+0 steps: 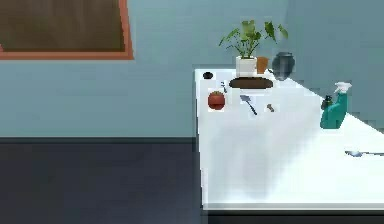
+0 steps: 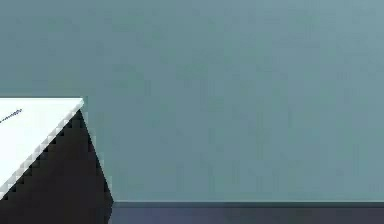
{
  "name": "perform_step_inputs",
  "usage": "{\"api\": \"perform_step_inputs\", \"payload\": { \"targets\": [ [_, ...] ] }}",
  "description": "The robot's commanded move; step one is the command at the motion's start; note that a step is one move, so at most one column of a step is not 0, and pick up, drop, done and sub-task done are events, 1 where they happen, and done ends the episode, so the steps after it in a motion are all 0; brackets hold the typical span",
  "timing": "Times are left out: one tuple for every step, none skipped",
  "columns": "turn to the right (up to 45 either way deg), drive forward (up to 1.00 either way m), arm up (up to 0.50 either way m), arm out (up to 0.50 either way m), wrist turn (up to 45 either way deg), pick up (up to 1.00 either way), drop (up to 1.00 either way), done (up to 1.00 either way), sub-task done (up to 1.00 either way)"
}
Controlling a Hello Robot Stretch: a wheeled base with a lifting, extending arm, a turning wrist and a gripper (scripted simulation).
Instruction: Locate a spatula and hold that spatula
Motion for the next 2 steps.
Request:
{"api": "perform_step_inputs", "payload": {
  "targets": [
    [-45.0,0.0,0.0,0.0,0.0,0.0,0.0,0.0,0.0],
    [-45.0,0.0,0.0,0.0,0.0,0.0,0.0,0.0,0.0]
  ]
}}
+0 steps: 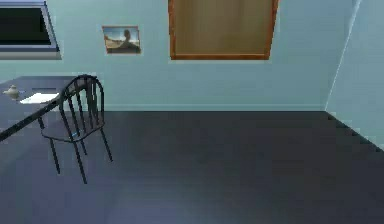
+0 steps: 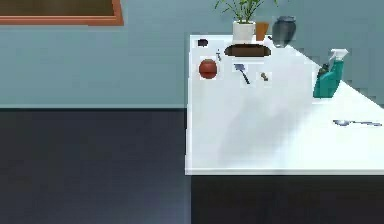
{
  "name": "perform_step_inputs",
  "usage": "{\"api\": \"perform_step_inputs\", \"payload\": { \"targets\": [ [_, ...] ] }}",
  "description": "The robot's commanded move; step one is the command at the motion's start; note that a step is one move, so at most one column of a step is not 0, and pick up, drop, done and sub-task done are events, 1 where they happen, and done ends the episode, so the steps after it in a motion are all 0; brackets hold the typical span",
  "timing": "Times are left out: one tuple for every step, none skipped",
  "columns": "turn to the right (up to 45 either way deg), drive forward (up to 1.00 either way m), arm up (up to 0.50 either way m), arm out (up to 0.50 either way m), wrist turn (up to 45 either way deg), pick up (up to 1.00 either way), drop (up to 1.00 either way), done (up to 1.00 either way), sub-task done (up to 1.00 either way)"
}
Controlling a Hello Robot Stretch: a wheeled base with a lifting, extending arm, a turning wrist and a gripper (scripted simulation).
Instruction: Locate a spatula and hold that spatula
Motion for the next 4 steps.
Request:
{"api": "perform_step_inputs", "payload": {
  "targets": [
    [-45.0,0.0,0.0,0.0,0.0,0.0,0.0,0.0,0.0],
    [-18.0,0.0,0.0,0.0,0.0,0.0,0.0,0.0,0.0],
    [0.0,0.05,0.0,0.0,0.0,0.0,0.0,0.0,0.0],
    [45.0,0.0,0.0,0.0,0.0,0.0,0.0,0.0,0.0]
  ]
}}
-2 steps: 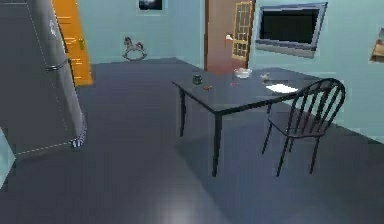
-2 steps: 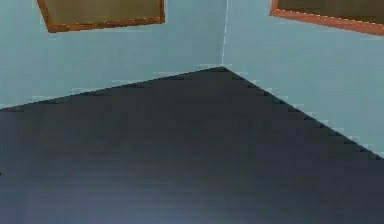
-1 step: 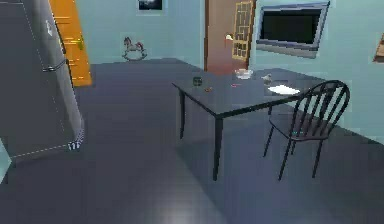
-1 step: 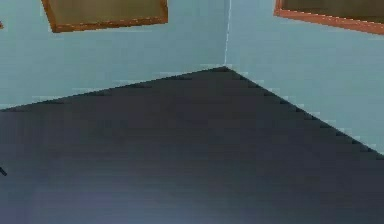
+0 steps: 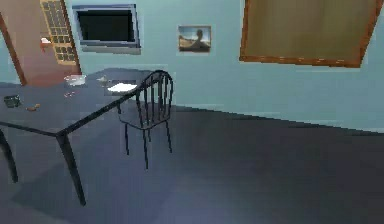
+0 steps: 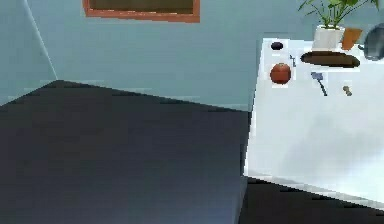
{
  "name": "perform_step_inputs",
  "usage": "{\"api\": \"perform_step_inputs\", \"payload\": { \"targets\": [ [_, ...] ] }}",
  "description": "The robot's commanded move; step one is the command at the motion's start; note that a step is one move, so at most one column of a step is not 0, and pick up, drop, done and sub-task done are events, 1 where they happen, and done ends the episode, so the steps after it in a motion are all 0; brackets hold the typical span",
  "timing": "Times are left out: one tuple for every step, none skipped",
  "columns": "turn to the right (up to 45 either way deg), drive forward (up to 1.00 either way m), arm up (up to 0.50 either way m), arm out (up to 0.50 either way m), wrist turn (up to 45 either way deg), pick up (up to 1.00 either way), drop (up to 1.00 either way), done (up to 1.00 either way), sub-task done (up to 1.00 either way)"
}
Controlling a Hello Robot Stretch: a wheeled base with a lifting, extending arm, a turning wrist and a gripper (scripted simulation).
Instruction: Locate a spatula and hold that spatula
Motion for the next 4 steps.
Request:
{"api": "perform_step_inputs", "payload": {
  "targets": [
    [33.0,0.0,0.0,0.0,0.0,0.0,0.0,0.0,0.0],
    [0.0,0.75,0.0,0.0,0.0,0.0,0.0,0.0,0.0],
    [45.0,0.0,0.0,0.0,0.0,0.0,0.0,0.0,0.0],
    [42.0,0.0,0.0,0.0,0.0,0.0,0.0,0.0,0.0]
  ]
}}
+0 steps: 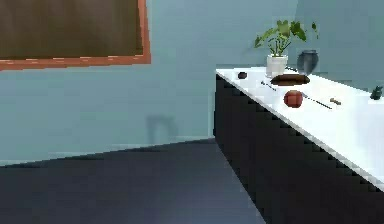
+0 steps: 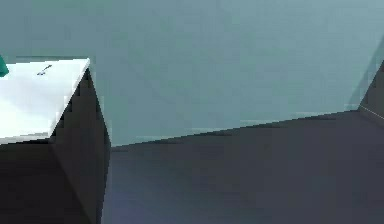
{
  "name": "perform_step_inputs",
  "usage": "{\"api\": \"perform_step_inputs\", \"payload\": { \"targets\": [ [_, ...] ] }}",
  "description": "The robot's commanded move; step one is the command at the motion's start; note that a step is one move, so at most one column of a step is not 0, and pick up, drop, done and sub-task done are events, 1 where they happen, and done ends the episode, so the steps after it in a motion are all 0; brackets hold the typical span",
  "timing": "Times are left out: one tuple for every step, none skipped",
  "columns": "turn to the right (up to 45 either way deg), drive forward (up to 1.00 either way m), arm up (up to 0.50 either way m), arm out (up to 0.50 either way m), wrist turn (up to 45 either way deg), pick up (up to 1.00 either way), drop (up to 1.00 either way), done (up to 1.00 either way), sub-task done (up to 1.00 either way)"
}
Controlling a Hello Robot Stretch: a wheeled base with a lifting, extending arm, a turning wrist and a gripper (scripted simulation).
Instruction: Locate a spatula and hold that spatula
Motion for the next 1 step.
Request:
{"api": "perform_step_inputs", "payload": {
  "targets": [
    [0.0,0.6,0.0,0.0,0.0,0.0,0.0,0.0,0.0]
  ]
}}
